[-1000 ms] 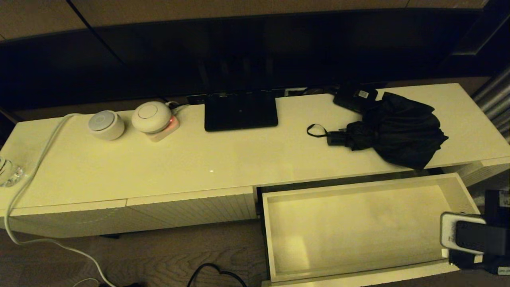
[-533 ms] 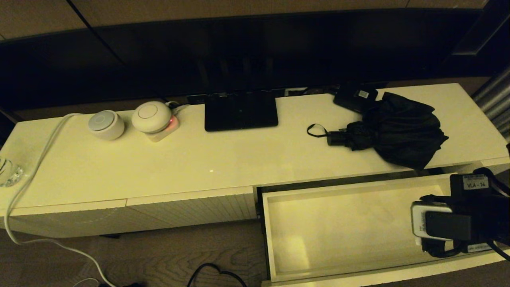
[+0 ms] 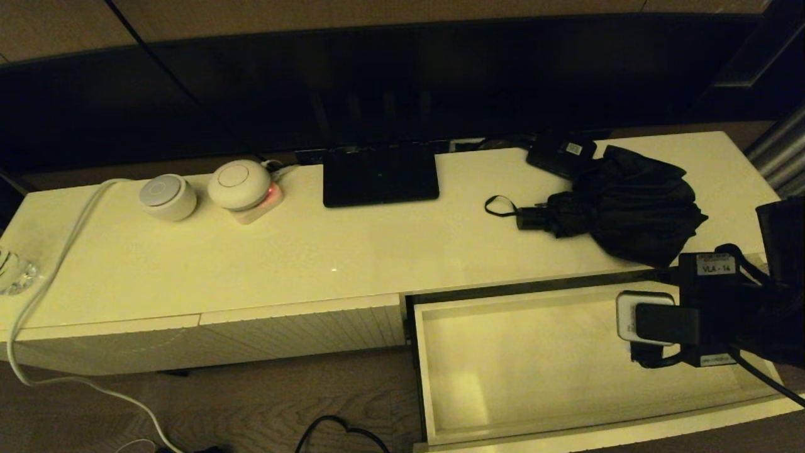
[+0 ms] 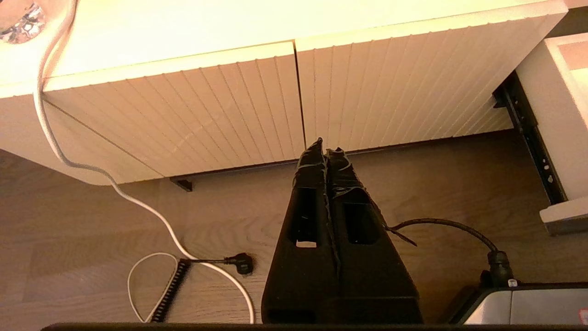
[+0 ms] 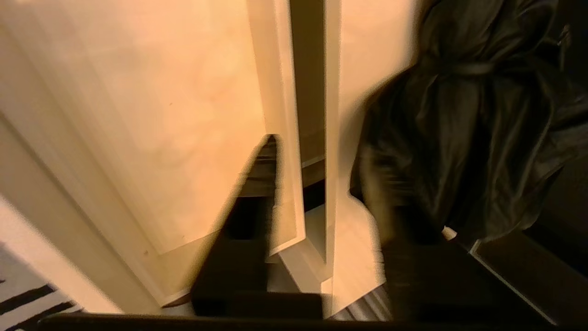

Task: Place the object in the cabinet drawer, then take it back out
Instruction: Put the umbrella in the drawer

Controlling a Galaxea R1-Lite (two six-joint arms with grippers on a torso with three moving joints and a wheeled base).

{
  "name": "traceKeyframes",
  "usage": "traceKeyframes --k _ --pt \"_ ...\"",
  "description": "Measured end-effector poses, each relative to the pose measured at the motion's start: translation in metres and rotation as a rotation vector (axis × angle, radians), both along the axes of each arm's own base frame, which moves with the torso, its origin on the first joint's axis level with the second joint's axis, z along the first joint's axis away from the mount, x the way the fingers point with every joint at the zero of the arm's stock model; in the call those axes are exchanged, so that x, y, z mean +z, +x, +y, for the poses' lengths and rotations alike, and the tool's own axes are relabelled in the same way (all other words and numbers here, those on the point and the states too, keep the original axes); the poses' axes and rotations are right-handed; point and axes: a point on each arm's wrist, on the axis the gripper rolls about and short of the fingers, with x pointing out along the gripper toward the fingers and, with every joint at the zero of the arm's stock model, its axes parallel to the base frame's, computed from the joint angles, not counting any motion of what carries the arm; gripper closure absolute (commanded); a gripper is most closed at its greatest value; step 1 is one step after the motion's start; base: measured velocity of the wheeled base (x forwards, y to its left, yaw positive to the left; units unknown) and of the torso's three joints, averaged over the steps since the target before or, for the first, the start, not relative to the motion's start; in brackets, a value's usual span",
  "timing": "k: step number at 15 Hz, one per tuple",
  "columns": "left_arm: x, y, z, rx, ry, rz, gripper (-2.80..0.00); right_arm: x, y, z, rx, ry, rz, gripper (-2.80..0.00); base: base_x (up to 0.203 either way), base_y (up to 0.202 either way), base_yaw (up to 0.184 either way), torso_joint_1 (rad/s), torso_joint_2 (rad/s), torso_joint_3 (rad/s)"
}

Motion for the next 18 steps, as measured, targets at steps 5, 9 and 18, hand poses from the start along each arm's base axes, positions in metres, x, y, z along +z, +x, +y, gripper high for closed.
traceKeyframes --k 5,9,18 --pt "0.0 0.0 0.0 0.0 -0.001 0.0 0.0 0.023 0.017 0.007 0.001 0.012 -0.049 -2.8 0.0 0.0 0.0 0.0 0.0 0.0" --pt "0.0 0.0 0.0 0.0 0.0 0.0 0.0 0.041 0.044 0.016 -0.024 0.015 -0.081 -2.8 0.0 0.0 0.0 0.0 0.0 0.0" --pt "0.0 0.0 0.0 0.0 0.0 0.0 0.0 0.031 0.096 0.013 -0.112 -0.009 -0.051 -2.8 0.0 0.0 0.0 0.0 0.0 0.0"
